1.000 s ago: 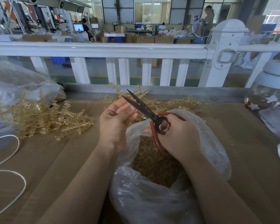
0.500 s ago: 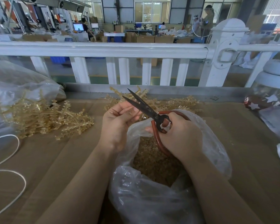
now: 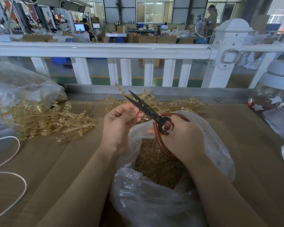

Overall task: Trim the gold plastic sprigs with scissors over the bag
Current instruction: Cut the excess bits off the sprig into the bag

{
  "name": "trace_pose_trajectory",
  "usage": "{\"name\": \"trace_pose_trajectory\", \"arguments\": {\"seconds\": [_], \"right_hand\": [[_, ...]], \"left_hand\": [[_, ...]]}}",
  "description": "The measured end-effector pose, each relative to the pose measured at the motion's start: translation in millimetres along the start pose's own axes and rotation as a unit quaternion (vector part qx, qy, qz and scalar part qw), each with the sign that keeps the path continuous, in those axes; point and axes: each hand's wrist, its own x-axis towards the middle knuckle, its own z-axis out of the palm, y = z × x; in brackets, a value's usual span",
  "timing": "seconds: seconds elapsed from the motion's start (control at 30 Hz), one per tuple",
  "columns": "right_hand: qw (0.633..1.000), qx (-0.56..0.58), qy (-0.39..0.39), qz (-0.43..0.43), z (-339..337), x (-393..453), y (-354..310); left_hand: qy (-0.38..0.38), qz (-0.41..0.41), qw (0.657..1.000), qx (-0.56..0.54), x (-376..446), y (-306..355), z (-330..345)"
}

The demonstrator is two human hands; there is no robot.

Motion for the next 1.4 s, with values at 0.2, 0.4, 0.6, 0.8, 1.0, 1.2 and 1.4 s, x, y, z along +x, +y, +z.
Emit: {"name": "trace_pose_trajectory", "arguments": {"seconds": [0.2, 0.4, 0.6, 0.8, 1.0, 1.2, 1.4], "right_hand": [[0.999, -0.034, -0.019, 0.010, -3.1, 1.3, -0.5], [0.999, -0.031, -0.004, 0.006, -3.1, 0.7, -1.0], [1.000, -0.001, -0.008, -0.006, -2.7, -0.1, -0.7], [1.000, 0.021, 0.006, -0.010, -4.1, -1.0, -2.6], [1.000, 0.008, 0.020, -0.020, -2.7, -0.2, 0.0], [1.000, -0.011, -0.012, 0.001, -3.2, 1.4, 1.7], [0.999, -0.028, -0.020, -0.005, -1.8, 1.6, 4.9]], "left_hand": [[-0.009, 0.016, 0.996, 0.086, 0.1, -4.7, -1.3], [-0.024, 0.032, 0.993, 0.112, -1.4, -3.5, 0.2], [-0.039, 0.021, 0.994, 0.097, 0.0, -3.5, -0.5], [-0.047, 0.025, 0.994, 0.095, -1.0, -2.0, -1.9], [-0.040, 0.028, 0.994, 0.095, 0.0, -0.4, 1.2], [-0.044, 0.047, 0.993, 0.095, -1.2, -0.3, 3.1], [-0.047, 0.067, 0.984, 0.161, -1.8, 1.9, 1.3]]}}
